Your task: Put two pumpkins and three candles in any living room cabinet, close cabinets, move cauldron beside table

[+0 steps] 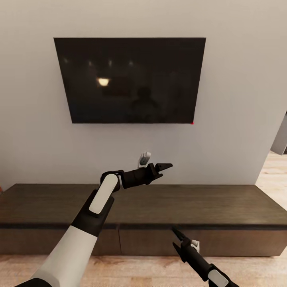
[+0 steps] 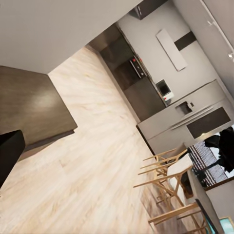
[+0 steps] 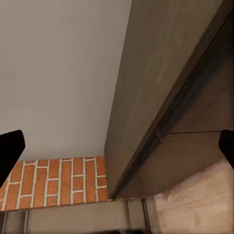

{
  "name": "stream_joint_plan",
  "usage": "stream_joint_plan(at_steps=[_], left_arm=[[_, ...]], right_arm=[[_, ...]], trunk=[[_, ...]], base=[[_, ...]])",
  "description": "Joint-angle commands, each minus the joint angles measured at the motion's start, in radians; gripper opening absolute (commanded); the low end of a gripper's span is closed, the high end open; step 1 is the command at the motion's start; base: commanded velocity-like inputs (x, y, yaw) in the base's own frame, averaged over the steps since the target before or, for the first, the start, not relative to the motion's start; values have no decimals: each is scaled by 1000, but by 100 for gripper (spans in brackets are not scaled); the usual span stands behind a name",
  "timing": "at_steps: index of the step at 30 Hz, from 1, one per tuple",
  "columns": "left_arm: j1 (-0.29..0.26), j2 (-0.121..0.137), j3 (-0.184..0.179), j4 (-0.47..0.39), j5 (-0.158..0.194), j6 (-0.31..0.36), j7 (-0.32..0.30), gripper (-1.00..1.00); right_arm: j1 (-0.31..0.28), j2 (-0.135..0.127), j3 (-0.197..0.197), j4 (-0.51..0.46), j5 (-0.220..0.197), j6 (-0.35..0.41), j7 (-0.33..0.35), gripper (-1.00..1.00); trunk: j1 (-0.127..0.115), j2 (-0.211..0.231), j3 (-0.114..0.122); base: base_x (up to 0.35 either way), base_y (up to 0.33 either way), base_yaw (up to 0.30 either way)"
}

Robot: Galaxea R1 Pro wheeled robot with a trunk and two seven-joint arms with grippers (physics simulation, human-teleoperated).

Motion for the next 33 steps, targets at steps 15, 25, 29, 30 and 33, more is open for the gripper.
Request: stream_joint_plan(at_steps=[15,25,29,30,33], left_arm=[[-1,-2,1,0,-6,2,-6,100],[-1,-2,-51,0,-5,-4,-4,100],[-1,-2,-56,0,-5,-4,-4,100],[-1,-2,-57,0,-5,-4,-4,100],[-1,-2,-58,0,-5,-4,-4,100]], right_arm=[[-1,2,-7,-1,-12,5,-129,100],[0,3,-7,1,-13,-13,69,100],[1,3,-6,3,-13,-14,123,100],[1,3,-6,4,-13,-14,128,100],[1,3,-6,4,-12,-15,140,100]], trunk=[[57,-106,-48],[96,-176,-79],[111,-204,-92],[115,-211,-95],[126,-232,-104]], base=[[0,0,0],[0,0,0],[0,0,0],[0,0,0],[0,0,0]])
